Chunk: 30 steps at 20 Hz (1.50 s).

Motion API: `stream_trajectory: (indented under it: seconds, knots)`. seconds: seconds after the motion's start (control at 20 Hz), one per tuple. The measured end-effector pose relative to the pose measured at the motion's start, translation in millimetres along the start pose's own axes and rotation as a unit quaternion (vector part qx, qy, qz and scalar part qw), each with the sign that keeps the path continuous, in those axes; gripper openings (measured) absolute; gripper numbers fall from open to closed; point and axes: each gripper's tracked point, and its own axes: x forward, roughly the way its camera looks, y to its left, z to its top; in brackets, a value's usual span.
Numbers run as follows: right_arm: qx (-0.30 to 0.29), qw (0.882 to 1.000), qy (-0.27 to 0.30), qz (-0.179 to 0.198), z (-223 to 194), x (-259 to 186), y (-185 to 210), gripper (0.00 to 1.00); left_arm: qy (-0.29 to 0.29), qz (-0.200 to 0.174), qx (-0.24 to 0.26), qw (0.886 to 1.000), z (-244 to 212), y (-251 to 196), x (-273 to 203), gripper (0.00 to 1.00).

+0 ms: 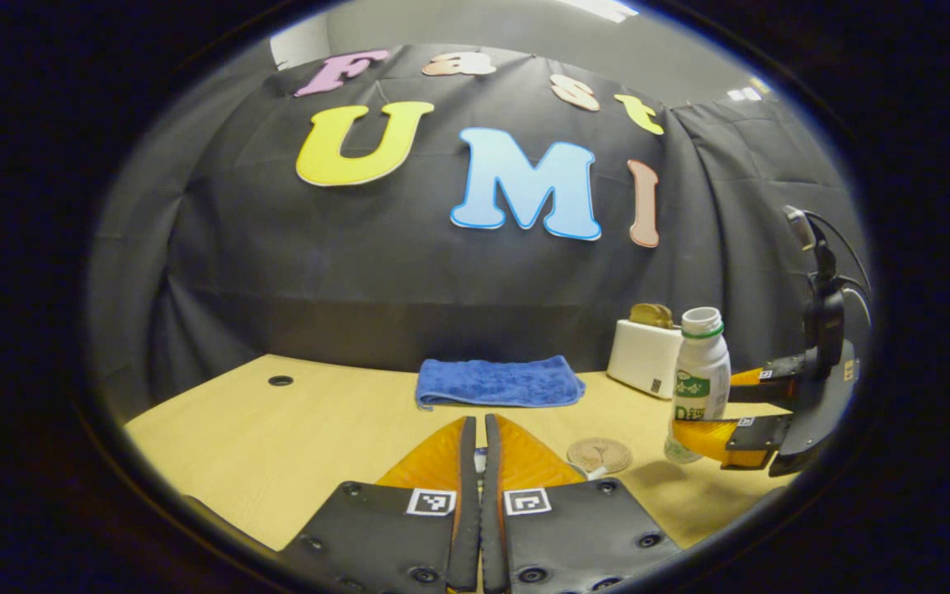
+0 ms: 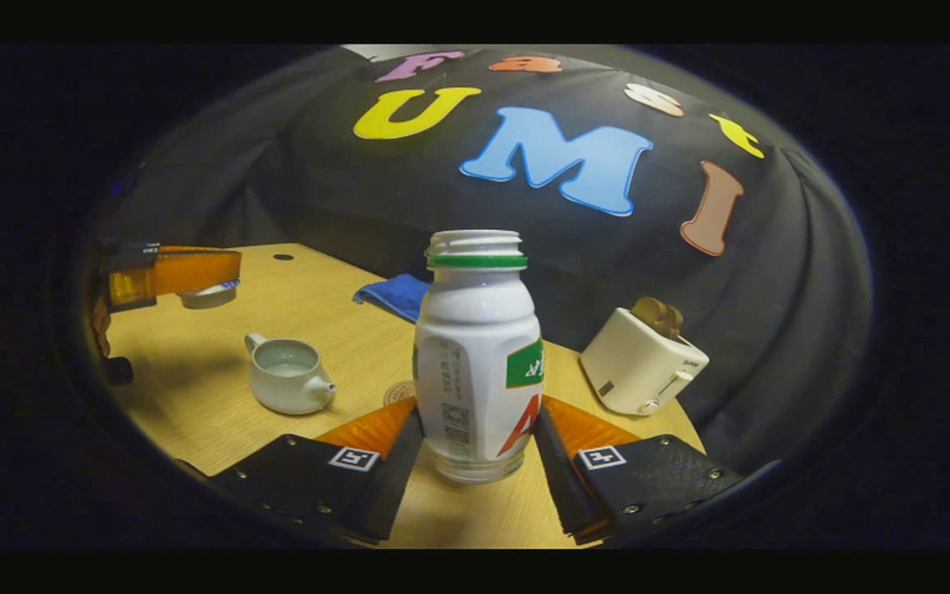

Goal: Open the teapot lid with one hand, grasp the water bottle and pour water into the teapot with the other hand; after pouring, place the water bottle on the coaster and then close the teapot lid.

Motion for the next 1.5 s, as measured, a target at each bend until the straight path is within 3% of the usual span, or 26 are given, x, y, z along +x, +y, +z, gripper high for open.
stream_trajectory:
  seconds: [0.15,0.55,0.6,0.65,0.8,0.85,1.05,1.35,1.45,1.5]
  knots:
    - [0.012,1.0,-0.009,-0.007,0.1,-6.9,-13.5,0.73,0.001,-0.011,0.006,1.0,-7.9,-21.1,17.2,0.07]
    - [0.02,0.999,-0.025,-0.018,-5.2,-18.4,-44.2,0.73,0.005,-0.018,0.029,0.999,-22.9,-51.8,39.1,0.11]
    - [0.02,0.999,-0.026,-0.021,-7.5,-18.1,-46.4,0.73,0.006,-0.019,0.031,0.999,-25.0,-54.1,40.9,0.07]
    - [0.02,0.999,-0.027,-0.022,-8.5,-18.7,-49.0,0.73,0.007,-0.019,0.031,0.999,-27.0,-55.8,42.3,0.11]
    - [0.022,0.999,-0.028,-0.021,-11.6,-20.4,-53.0,0.73,0.018,-0.016,0.038,0.999,-38.6,-58.7,45.8,0.07]
    - [0.022,0.999,-0.028,-0.021,-11.4,-19.4,-54.4,0.73,0.021,-0.014,0.042,0.999,-42.1,-58.0,46.7,0.11]
    - [0.018,0.999,-0.031,-0.027,-12.4,-20.5,-57.3,0.73,0.021,-0.011,0.044,0.999,-45.5,-55.7,45.1,0.07]
    - [0.02,0.999,-0.03,-0.028,-14.4,-22.4,-58.0,0.73,0.019,-0.004,0.047,0.999,-52.7,-55.4,46.6,0.11]
    - [0.021,0.999,-0.029,-0.027,-14.6,-22.7,-57.2,0.73,0.018,-0.005,0.046,0.999,-52.1,-55.5,48.1,0.07]
    - [0.021,0.999,-0.029,-0.027,-13.2,-22.4,-57.1,0.73,0.019,-0.005,0.048,0.999,-50.9,-55.1,48.2,0.17]
